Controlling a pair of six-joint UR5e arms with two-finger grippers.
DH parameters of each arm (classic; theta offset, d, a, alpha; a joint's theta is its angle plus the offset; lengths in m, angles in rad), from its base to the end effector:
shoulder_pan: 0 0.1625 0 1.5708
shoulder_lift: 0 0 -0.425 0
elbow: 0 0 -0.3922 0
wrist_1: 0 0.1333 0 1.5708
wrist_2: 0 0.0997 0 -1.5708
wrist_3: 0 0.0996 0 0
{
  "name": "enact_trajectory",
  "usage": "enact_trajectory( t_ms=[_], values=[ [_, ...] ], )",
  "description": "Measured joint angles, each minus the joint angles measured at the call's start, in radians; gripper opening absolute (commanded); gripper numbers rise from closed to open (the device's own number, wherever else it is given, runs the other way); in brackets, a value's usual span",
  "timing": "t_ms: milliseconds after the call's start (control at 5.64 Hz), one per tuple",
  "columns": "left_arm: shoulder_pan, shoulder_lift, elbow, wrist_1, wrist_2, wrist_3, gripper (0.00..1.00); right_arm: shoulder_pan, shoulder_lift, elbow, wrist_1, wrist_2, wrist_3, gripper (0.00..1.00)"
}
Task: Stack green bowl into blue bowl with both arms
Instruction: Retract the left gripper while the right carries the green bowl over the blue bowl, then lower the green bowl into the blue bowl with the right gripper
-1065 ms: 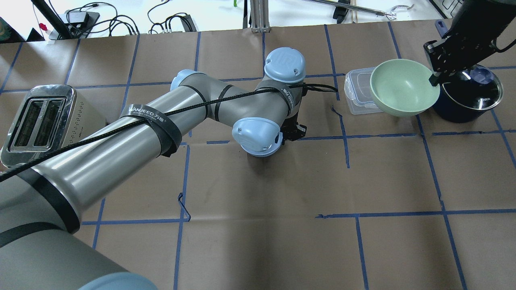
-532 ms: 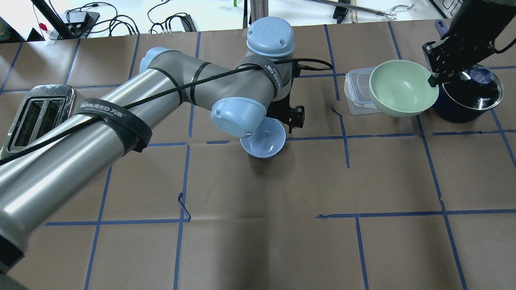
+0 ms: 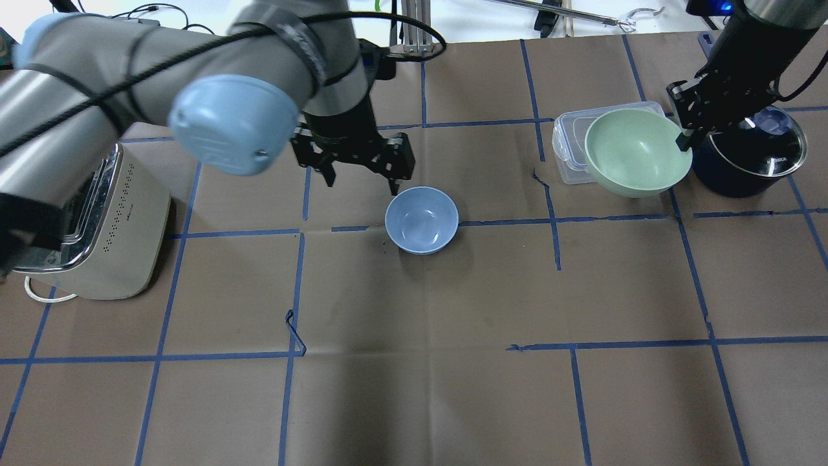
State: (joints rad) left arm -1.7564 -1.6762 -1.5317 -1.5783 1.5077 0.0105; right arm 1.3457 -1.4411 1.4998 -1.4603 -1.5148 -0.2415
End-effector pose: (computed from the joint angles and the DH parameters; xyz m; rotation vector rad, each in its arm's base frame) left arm -0.2346 -0.4933 0.4527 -0.2982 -3.0684 -0.1219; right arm 0.0175 -0.5457 0.4461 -0.0177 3.0394 0.2311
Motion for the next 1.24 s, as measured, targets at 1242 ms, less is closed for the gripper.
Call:
enact_trajectory(
  t_ms=[1242],
  values=[
    [0.086, 0.051, -0.008, 0.068, 0.075, 0.036, 0.99, 0.485, 0.171, 0.033, -0.341, 0.065, 0.611, 0.06]
  ],
)
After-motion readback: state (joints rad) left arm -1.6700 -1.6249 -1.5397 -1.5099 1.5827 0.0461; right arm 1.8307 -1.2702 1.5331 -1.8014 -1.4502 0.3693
